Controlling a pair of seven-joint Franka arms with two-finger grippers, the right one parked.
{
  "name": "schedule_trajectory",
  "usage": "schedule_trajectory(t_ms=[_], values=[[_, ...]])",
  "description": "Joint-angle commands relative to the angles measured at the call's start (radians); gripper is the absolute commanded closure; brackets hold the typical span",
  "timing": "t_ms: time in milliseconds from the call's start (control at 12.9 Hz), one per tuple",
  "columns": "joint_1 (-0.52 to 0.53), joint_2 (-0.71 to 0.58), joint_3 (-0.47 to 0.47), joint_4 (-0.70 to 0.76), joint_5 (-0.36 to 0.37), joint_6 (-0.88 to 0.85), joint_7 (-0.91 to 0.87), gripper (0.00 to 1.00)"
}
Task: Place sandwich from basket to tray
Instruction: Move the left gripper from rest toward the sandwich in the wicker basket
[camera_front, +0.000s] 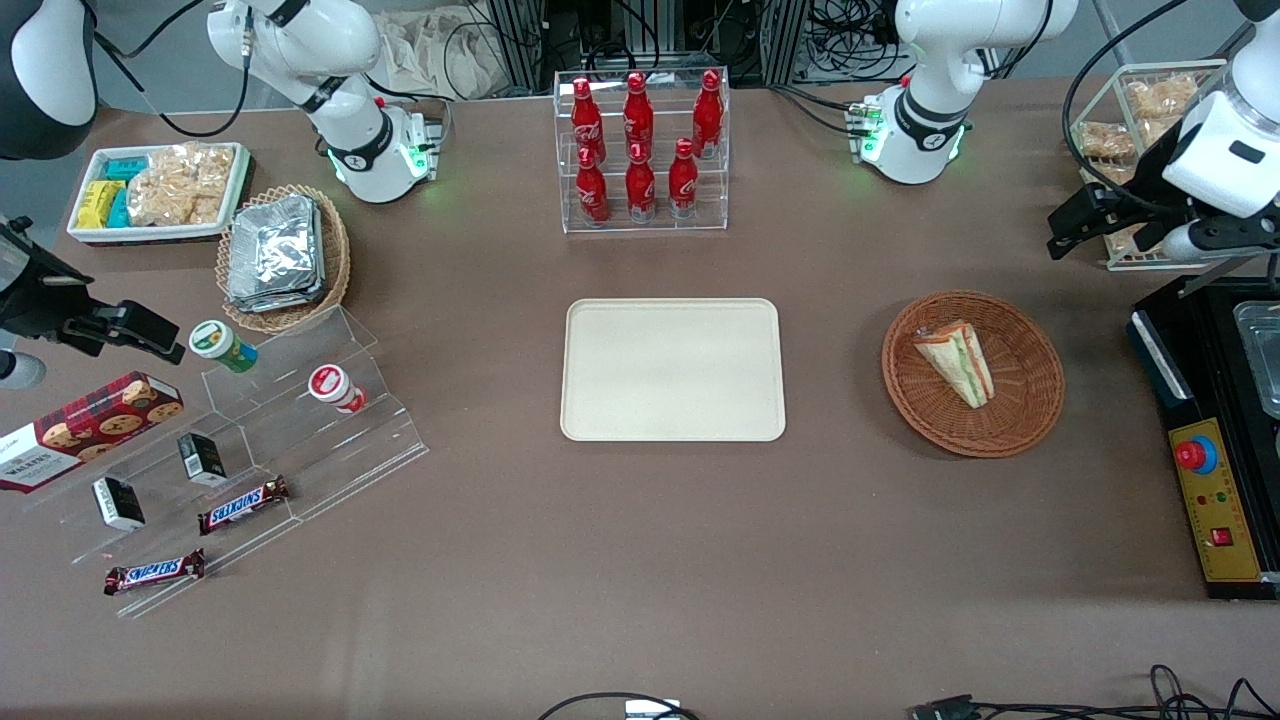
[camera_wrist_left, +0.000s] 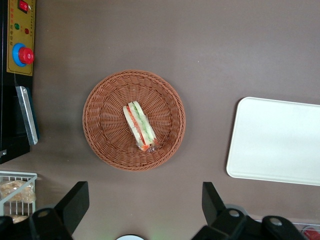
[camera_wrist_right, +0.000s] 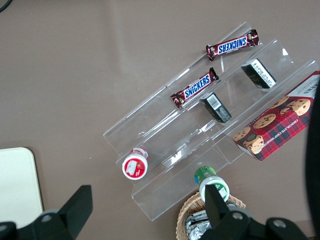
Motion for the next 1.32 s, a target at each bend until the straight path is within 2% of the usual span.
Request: schedule_trajectory(t_ms=[0,388,621,932,1243], values=[[0.012,0.011,-0.016,0.033,0.013,-0.037,-0.031,0.0],[0.006,0.008,-0.016,0.047,0.015,-0.096,-0.031,0.0],[0.017,0.008,-0.009,-0.047,0.009,-0.106,-0.092,0.0],[0.004,0.0,-0.018,-0.258,-0.002,0.03,-0.234,0.0],[0.017,0.024,-0.021,-0.475,0.004,0.305,-0.256,0.0]])
